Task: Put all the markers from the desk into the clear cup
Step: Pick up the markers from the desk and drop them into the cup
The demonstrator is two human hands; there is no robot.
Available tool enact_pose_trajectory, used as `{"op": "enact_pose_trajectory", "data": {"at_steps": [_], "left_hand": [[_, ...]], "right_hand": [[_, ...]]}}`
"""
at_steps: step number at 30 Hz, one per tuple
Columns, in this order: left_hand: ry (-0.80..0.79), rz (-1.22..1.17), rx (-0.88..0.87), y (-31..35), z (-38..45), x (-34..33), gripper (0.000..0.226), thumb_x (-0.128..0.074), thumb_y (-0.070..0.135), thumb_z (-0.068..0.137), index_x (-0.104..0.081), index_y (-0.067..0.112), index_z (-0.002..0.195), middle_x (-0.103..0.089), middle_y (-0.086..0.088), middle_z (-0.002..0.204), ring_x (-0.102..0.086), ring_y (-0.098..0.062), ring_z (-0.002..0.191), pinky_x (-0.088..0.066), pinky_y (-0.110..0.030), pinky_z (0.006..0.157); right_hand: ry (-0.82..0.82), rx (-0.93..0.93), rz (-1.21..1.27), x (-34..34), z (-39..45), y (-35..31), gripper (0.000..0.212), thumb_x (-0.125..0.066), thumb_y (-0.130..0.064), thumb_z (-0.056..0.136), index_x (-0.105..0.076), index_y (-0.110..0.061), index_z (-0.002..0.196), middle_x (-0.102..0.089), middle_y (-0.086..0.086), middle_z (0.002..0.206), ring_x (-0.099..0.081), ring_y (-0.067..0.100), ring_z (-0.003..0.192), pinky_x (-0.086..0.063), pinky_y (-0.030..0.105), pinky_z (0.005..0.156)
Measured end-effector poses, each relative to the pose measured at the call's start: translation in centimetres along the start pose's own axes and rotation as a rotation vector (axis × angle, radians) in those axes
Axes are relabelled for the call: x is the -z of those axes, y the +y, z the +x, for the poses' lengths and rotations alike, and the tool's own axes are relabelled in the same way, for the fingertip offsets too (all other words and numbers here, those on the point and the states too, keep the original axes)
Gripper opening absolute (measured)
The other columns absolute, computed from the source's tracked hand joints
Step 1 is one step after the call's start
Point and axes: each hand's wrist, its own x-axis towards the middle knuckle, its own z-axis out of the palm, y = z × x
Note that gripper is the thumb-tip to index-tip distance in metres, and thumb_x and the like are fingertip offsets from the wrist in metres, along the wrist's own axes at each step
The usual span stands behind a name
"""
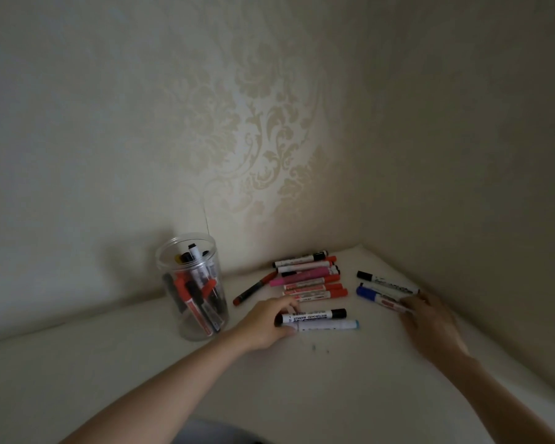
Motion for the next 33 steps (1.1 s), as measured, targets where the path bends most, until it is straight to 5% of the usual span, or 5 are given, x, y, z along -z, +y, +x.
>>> {"op": "enact_pose_trajectory", "data": {"at_steps": [6, 12, 18, 24, 33], "left_hand": [[0.094, -0.185, 0.104, 0.7, -1.0, 0.0, 0.024, -0.070, 0.024, 0.090, -0.067, 0.024, 0.114, -0.065, 0.005, 0.122, -0.059, -0.013, 0.113, -0.043, -0.025, 0.093], [0.232, -0.517, 0.152, 2.7, -2.0, 3.3, 0.016, -0.063, 0.008, 0.095, -0.067, 0.023, 0.097, -0.070, -0.008, 0.092, -0.066, -0.001, 0.063, -0.056, -0.043, 0.085], [0.453, -0.520, 0.007, 5.7, -5.1, 14.8, 0.014, -0.064, 0.004, 0.094, -0.070, 0.017, 0.096, -0.070, -0.008, 0.094, -0.068, -0.006, 0.066, -0.057, -0.029, 0.080], [0.616, -0.308, 0.026, 2.7, -11.4, 24.5, 0.017, -0.063, 0.005, 0.094, -0.069, 0.012, 0.108, -0.071, -0.013, 0.103, -0.068, -0.013, 0.074, -0.056, -0.010, 0.068], [0.496, 0.183, 0.085, -1.7, -13.1, 27.0, 0.016, -0.067, 0.010, 0.090, -0.072, 0.017, 0.104, -0.070, -0.003, 0.098, -0.062, -0.018, 0.078, -0.042, -0.021, 0.069]], "right_hand": [[0.026, -0.058, -0.010, 0.8, -1.3, 0.1, 0.019, -0.068, -0.023, 0.082, -0.068, -0.020, 0.100, -0.060, 0.009, 0.104, -0.053, 0.034, 0.097, -0.044, 0.042, 0.081], [0.142, -0.032, 0.412, 4.5, -2.0, -4.4, 0.018, -0.068, -0.014, 0.084, -0.070, -0.010, 0.101, -0.068, 0.009, 0.082, -0.058, 0.021, 0.066, -0.040, 0.024, 0.056], [0.201, -0.015, 0.684, 10.0, -0.8, -12.7, 0.015, -0.064, -0.025, 0.087, -0.065, -0.020, 0.102, -0.067, 0.003, 0.077, -0.058, -0.004, 0.057, -0.040, 0.001, 0.051], [0.149, 0.067, 0.930, 11.4, 1.0, -21.7, 0.033, -0.073, -0.033, 0.079, -0.058, -0.022, 0.107, -0.069, 0.000, 0.095, -0.070, 0.015, 0.081, -0.057, 0.037, 0.080], [0.046, 0.305, 0.937, 10.4, 1.5, -31.5, 0.029, -0.070, -0.019, 0.083, -0.064, -0.017, 0.111, -0.071, 0.001, 0.087, -0.067, 0.006, 0.074, -0.048, 0.005, 0.058]]}}
